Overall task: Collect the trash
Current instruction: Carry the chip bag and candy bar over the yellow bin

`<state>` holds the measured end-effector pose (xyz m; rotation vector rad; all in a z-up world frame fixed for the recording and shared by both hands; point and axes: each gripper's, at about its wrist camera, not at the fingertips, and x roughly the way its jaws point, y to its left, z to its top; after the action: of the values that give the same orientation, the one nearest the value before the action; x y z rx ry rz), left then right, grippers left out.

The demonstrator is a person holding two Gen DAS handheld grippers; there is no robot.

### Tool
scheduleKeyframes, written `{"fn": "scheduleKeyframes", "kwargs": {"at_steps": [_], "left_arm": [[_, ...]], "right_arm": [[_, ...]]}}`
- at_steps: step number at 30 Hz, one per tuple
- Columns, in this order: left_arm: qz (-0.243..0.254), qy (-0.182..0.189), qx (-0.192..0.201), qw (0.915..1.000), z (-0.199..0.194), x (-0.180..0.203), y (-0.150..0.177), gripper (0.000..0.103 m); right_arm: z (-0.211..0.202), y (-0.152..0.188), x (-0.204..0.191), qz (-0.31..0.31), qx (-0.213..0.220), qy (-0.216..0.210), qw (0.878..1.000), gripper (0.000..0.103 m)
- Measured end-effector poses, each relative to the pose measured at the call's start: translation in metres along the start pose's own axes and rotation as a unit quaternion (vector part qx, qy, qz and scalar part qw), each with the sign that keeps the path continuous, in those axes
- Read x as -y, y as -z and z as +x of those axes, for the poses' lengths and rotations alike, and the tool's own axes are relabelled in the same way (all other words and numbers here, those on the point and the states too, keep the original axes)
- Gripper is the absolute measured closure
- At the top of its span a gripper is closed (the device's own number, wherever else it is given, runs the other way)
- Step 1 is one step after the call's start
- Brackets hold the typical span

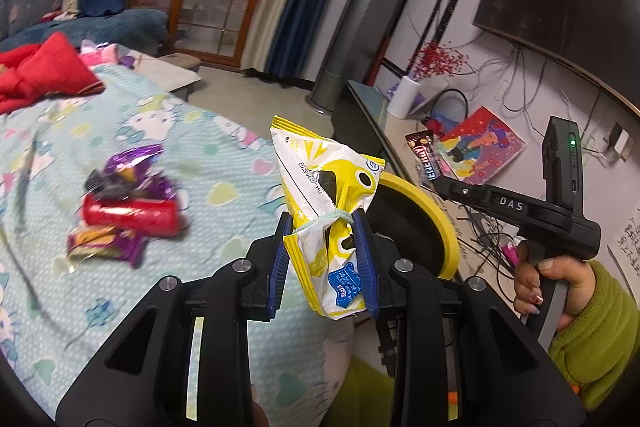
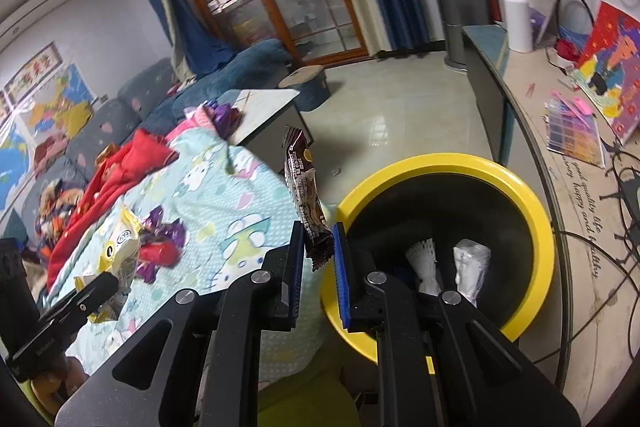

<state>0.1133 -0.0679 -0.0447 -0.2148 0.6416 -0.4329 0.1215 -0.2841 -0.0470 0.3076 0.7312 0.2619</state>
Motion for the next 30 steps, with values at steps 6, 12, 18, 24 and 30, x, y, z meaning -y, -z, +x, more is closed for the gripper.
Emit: {"fn": "scheduleKeyframes", "kwargs": {"at_steps": [6, 12, 18, 24, 30], "left_arm": [[0.018, 0.016, -0.008, 0.9997, 0.016, 0.020, -0.005, 0.080], [0.032, 0.023, -0.017, 0.9991, 0.032, 0.034, -0.009, 0.080], [0.043, 0.032, -0.026, 0.9982, 0.045, 0.044, -0.009, 0.080], [0.054, 0.044, -0.039, 0.9968, 0.063, 0.057, -0.008, 0.080], [0.067, 0.052, -0.051, 0.9951, 0.077, 0.068, -0.002, 0.079]], "right_arm": [[-0.007, -0.002, 0.021, 0.031, 0.012, 0.009, 0.999, 0.089], [-0.008, -0.002, 0.036, 0.051, 0.016, 0.012, 0.998, 0.089], [-0.010, -0.003, 0.050, 0.067, 0.021, 0.026, 0.997, 0.089], [-0.009, -0.001, 0.070, 0.089, 0.018, 0.040, 0.995, 0.089], [-0.004, 0.001, 0.087, 0.106, 0.009, 0.053, 0.993, 0.089]]}}
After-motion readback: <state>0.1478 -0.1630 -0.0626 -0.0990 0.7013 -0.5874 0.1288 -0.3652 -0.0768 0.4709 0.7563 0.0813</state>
